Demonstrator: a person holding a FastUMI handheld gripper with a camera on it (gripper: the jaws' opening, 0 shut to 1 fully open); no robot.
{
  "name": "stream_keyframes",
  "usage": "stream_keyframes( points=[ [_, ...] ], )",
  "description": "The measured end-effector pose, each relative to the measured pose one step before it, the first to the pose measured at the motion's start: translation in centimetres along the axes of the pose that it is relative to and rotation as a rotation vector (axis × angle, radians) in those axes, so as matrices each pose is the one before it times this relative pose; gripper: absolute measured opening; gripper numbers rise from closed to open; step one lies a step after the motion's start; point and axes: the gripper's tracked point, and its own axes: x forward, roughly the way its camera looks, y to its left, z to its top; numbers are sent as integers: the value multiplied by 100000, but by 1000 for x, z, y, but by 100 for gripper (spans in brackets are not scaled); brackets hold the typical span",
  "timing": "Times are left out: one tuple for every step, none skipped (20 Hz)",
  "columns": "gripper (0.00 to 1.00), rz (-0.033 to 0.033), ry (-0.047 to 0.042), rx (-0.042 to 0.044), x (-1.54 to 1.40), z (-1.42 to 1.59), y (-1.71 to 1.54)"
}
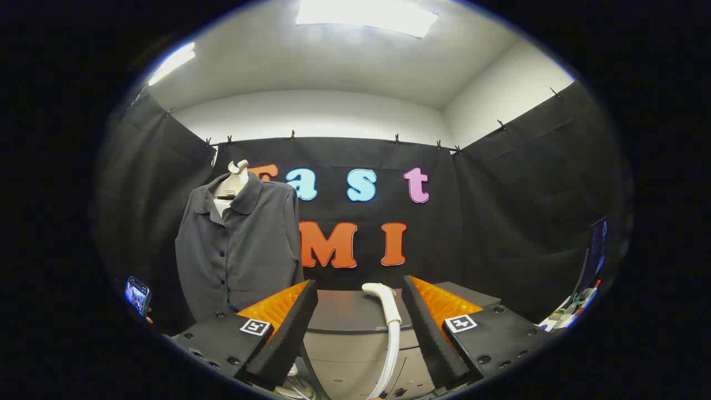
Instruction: Iron the clothes twice with a garment steamer, once on the left side and once on the right side.
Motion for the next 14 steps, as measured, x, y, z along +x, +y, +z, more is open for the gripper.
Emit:
stream_keyframes(
  points=[
    [98,696,432,802,26,-229,-53],
    [98,884,318,961,-67,-215,-86],
    [98,365,138,656,-19,-168,-201],
    [98,17,-87,225,-129,-65,-362],
    [98,-69,-283,62,-80,-16,-359],
    [98,-123,-241,39,-103,-34,-352],
    [98,34,-284,-10,-57,101,-227],
    [98,233,-232,7,16,44,-106],
    [98,203,-140,101,31,115,-97],
    [98,197,-161,143,62,59,-73],
    [98,236,-374,98,51,123,-224],
    [98,240,-324,-72,86,67,-36],
    [98,32,-232,-92,178,39,-141],
    [98,155,-270,-101,142,13,-59]
  ],
)
